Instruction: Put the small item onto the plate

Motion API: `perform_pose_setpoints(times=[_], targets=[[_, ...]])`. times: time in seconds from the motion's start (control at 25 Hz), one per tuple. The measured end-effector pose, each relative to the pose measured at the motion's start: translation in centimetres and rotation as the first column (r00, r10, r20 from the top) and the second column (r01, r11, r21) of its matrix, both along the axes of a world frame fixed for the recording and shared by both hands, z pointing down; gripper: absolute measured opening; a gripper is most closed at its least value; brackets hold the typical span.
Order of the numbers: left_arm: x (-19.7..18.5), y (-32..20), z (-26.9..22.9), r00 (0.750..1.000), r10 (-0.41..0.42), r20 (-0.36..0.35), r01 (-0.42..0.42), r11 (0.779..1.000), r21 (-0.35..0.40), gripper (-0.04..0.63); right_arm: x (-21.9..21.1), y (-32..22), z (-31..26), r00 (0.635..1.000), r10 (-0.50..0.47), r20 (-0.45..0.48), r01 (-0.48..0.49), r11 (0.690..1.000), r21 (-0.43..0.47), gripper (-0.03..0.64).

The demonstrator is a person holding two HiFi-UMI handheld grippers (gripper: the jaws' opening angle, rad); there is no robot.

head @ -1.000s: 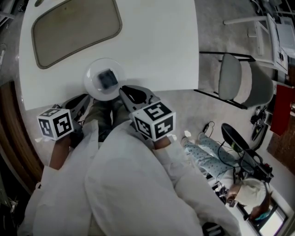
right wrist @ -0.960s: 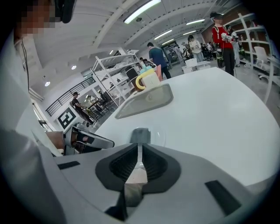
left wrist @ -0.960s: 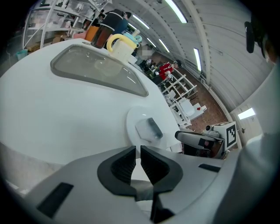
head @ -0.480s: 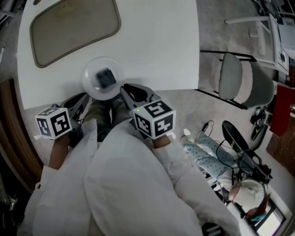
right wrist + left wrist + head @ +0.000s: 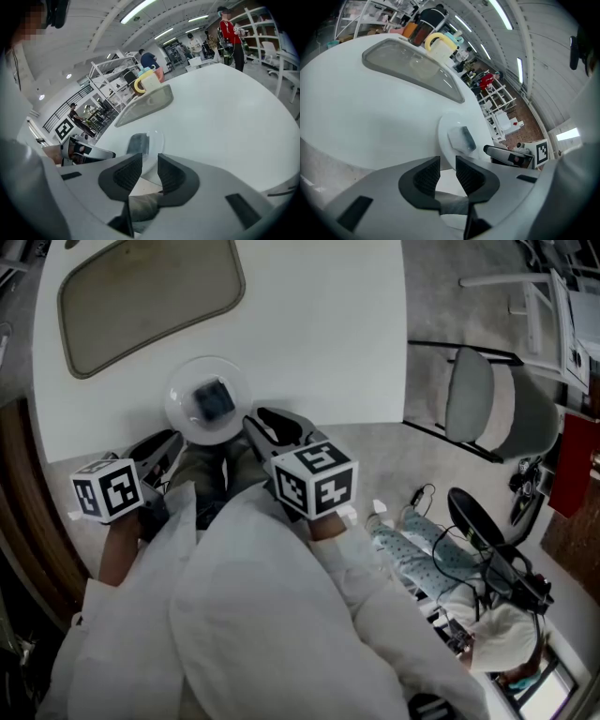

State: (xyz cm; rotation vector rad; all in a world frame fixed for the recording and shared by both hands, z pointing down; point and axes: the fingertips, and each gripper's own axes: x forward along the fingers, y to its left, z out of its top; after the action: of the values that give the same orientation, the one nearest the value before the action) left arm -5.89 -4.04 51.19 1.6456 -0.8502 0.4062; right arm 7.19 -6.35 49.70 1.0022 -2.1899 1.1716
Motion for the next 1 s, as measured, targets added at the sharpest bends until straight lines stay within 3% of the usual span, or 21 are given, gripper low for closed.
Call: perform_pose_setpoints(times=[0.48,0.8,1.0], targets=[[1.3,0.5,-0.2,1.0,-0.012,-0.024,0.011,1.0,-0.029,0.091,0.3,0.3,0.7,1.0,0.003,0.022,-0.002,0.999,-0.047,0.092],[1.2,0.1,-0.3,0.993,-0.08,-0.084,0.074,0.994,-0.075,0.091,-0.4,0.4,1.3,0.999,-0.009,0.051,0.014,0.995,-0.104,0.091],[1.3,0.5,-0.1,0.993,-0.092,-0.071,0.086,0.993,-0.082,0.091,-0.7,0.9,1.7,0.997,-0.015,0.07,0.024,0.991,-0.133,0.091]])
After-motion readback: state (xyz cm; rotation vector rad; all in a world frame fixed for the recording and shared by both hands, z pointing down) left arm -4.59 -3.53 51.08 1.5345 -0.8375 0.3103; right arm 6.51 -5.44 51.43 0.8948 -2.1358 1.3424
